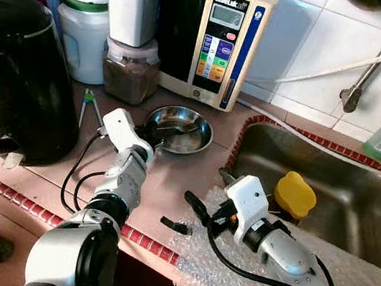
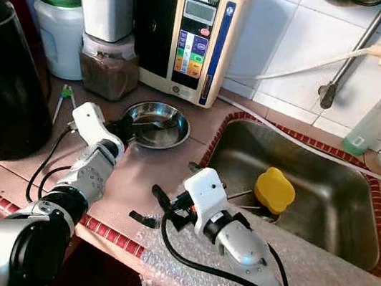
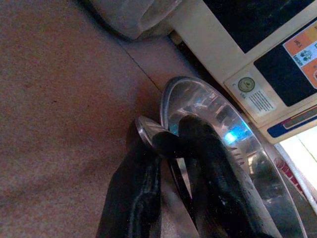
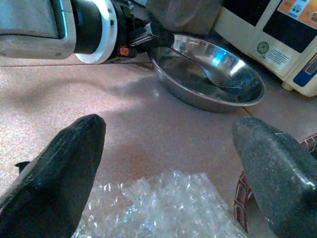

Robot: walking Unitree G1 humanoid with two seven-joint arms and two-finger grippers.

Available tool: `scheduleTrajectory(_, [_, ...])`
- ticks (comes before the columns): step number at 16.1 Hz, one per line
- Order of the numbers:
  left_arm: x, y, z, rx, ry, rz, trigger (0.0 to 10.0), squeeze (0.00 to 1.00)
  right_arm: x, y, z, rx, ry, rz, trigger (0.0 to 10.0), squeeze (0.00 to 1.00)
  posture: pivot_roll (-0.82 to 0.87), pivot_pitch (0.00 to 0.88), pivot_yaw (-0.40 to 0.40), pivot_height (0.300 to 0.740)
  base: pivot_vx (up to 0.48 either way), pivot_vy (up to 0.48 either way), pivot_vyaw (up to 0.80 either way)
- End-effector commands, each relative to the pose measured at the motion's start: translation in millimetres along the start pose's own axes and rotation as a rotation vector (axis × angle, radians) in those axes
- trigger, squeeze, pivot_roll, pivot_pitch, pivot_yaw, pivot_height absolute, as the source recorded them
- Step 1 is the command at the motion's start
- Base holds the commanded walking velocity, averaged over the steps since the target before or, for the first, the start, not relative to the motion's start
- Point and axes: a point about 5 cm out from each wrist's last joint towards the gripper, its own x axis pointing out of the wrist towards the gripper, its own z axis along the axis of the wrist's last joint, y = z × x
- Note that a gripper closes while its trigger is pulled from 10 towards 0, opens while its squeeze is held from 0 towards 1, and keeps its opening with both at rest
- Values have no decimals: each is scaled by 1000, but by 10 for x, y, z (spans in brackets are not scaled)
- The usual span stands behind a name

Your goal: Kitchen organization

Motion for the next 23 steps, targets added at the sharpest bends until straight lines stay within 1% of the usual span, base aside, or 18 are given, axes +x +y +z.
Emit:
scheduleTrajectory(1, [-32, 94, -134, -9, 63, 56, 4588, 0, -25, -40, 12, -10, -1, -14, 10000, 0, -5, 0, -52, 740, 0, 0, 0])
scheduleTrajectory(2, [-33, 115, -125, -17, 56, 68, 0, 0, -22, -45, 11, -12, -1, -15, 10000, 0, -4, 0, -51, 740, 0, 0, 0])
scheduleTrajectory(3, [-33, 117, -120, -16, 53, 69, 0, 0, -20, -48, 13, -12, -1, -15, 10000, 0, -4, 0, -52, 740, 0, 0, 0])
scheduleTrajectory(8, [-19, 153, 7, 56, -16, 86, 0, 0, -13, -60, 15, -15, -3, -22, 10000, 0, 0, 0, -49, 740, 0, 0, 0])
scheduleTrajectory(9, [-7, 126, 61, 88, -39, 69, 0, 0, -12, -65, 12, -16, -3, -23, 10000, 0, 3, 0, -48, 740, 0, 0, 0])
scheduleTrajectory(10, [-1, 111, 71, 119, -33, 54, 0, 0, -11, -66, 8, -15, -2, -23, 10000, 0, 6, 0, -49, 740, 0, 0, 0])
scheduleTrajectory(11, [-1, 112, 64, 127, -28, 56, 0, 0, -8, -66, 7, -16, -2, -22, 10000, 0, 6, 0, -49, 740, 0, 0, 0])
scheduleTrajectory(12, [-3, 97, 81, 197, -45, 38, 0, 0, -6, -68, 11, -19, -4, -22, 10000, 0, 6, 0, -49, 740, 0, 0, 0])
scheduleTrajectory(13, [-2, 70, 91, 218, -59, 19, 0, 0, 0, -73, 15, -19, -6, -23, 10000, 0, 8, 0, -47, 740, 0, 0, 0])
scheduleTrajectory(14, [-3, 20, 101, 274, -78, -15, 0, 0, 5, -79, 13, -21, -5, -24, 10000, 0, 11, 0, -48, 740, 0, 0, 0])
scheduleTrajectory(15, [-7, -34, 72, 301, -74, -47, 1373, 0, 5, -79, 10, -22, -5, -24, 10000, 0, 11, 0, -48, 740, 0, 0, 0])
scheduleTrajectory(17, [-12, -27, 51, 315, -69, -38, 941, 0, 7, -79, 8, -24, -5, -24, 10000, 0, 10, 0, -47, 740, 0, 0, 0])
scheduleTrajectory(18, [-14, -30, 47, 318, -70, -38, 2510, 0, 8, -83, 8, -25, -6, -26, 10000, 0, 10, 0, -47, 740, 0, 0, 0])
scheduleTrajectory(19, [-14, -38, 36, 319, -65, -40, 2941, 0, 10, -87, 8, -25, -6, -27, 10000, 0, 10, 0, -47, 740, 0, 0, 0])
scheduleTrajectory(20, [-17, -41, -15, 280, -36, -34, 4314, 0, 5, -86, 4, -27, -5, -28, 10000, 0, 10, 0, -47, 740, 0, 0, 0])
scheduleTrajectory(21, [-23, 13, -72, 225, 8, 14, 6745, 0, 5, -84, 1, -27, -4, -28, 10000, 0, 10, 0, -47, 740, 0, 0, 0])
scheduleTrajectory(22, [-33, 67, -137, 157, 55, 61, 10000, 0, 9, -83, 0, -27, -4, -29, 10000, 0, 10, 0, -47, 740, 0, 0, 0])
scheduleTrajectory(23, [-45, 70, -191, 148, 79, 63, 10000, 0, 11, -83, 0, -27, -5, -30, 10000, 0, 10, 0, -47, 740, 0, 0, 0])
